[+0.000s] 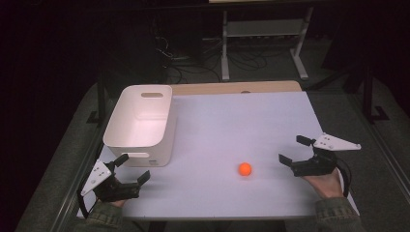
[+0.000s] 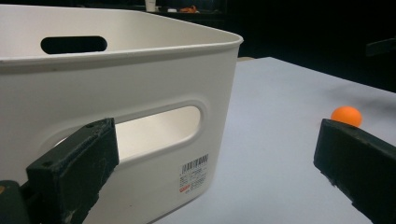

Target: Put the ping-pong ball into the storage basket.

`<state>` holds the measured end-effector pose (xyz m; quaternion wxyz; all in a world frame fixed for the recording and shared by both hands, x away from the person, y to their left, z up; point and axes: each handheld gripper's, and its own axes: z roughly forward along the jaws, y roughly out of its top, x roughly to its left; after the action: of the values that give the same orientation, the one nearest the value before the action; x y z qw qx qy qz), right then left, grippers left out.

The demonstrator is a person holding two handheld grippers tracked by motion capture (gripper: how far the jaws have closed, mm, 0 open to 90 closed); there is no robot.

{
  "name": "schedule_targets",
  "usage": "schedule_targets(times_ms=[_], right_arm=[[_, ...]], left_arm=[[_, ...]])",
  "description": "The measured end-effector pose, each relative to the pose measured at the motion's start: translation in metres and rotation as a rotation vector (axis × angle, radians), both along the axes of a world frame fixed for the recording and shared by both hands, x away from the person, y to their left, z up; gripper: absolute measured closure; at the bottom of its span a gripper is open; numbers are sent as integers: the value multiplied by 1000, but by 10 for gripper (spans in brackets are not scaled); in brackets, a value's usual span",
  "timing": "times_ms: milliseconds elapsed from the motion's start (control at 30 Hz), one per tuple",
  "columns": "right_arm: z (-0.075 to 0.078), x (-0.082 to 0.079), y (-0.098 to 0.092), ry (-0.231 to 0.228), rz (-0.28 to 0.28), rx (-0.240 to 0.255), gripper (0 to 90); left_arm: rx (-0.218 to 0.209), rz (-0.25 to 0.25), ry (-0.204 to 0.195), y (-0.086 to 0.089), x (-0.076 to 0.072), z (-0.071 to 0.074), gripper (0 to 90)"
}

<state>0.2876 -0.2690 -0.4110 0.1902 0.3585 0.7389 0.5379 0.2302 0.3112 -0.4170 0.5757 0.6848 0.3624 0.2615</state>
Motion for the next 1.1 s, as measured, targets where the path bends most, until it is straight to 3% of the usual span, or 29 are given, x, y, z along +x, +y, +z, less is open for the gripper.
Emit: schedule_targets(times_ms=[467,1100], right_arm=[[2,-3,0,-10,-6,15,0],[8,-1,11,0,32,-20,0]], left_arm=[[-3,1,-2,0,0,0,0],[1,2,1,0,0,0,0]])
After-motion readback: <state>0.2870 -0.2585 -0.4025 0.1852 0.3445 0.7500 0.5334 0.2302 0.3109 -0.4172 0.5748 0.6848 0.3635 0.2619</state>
